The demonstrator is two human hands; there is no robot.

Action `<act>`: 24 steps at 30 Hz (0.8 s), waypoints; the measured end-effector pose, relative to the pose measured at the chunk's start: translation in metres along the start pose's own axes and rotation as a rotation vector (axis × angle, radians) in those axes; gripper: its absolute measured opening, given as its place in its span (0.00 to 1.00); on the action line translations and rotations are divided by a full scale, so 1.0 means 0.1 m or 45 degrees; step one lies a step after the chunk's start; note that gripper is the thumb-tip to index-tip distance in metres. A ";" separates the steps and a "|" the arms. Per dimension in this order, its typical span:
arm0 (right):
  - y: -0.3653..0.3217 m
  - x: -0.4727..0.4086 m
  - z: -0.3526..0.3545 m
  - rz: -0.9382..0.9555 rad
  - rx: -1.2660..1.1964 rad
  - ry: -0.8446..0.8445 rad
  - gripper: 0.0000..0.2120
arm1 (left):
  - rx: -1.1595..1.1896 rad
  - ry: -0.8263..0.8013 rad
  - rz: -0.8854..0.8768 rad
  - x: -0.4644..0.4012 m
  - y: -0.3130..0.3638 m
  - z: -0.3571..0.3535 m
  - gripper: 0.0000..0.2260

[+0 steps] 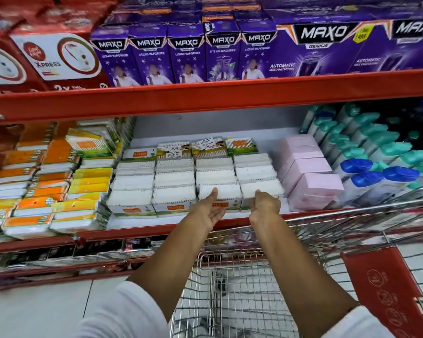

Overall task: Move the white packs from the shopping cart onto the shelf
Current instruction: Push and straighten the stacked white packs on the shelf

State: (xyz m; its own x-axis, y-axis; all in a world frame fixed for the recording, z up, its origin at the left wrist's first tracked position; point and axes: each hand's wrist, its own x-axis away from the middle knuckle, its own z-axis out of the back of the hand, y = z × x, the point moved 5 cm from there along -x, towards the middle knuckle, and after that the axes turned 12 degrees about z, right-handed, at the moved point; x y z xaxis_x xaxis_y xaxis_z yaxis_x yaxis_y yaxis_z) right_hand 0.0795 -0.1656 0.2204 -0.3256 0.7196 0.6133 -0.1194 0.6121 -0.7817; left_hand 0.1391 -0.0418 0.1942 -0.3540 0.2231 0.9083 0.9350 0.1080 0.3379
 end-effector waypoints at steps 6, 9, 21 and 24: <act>-0.02 -0.03 -0.02 0.059 -0.020 -0.018 0.17 | -0.021 -0.014 0.013 -0.06 0.02 0.03 0.26; -0.03 0.01 -0.03 0.029 -0.006 -0.031 0.17 | -0.019 -0.037 0.007 -0.07 0.04 0.02 0.26; 0.06 0.50 -0.39 1.089 0.802 -0.331 0.31 | -0.898 0.123 -0.713 0.65 0.62 0.65 0.23; 0.14 0.69 -0.86 1.326 1.408 -0.865 0.41 | -1.376 0.401 -1.069 0.78 1.13 0.97 0.33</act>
State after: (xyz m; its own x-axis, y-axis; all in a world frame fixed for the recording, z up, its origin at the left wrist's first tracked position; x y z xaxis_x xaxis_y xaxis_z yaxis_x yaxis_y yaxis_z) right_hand 0.1356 -0.0787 0.2613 -0.9736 0.1980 -0.1140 -0.0696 -0.7325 -0.6772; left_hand 0.2151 0.0818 0.2794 -0.9231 0.2257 0.3114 0.0563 -0.7216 0.6900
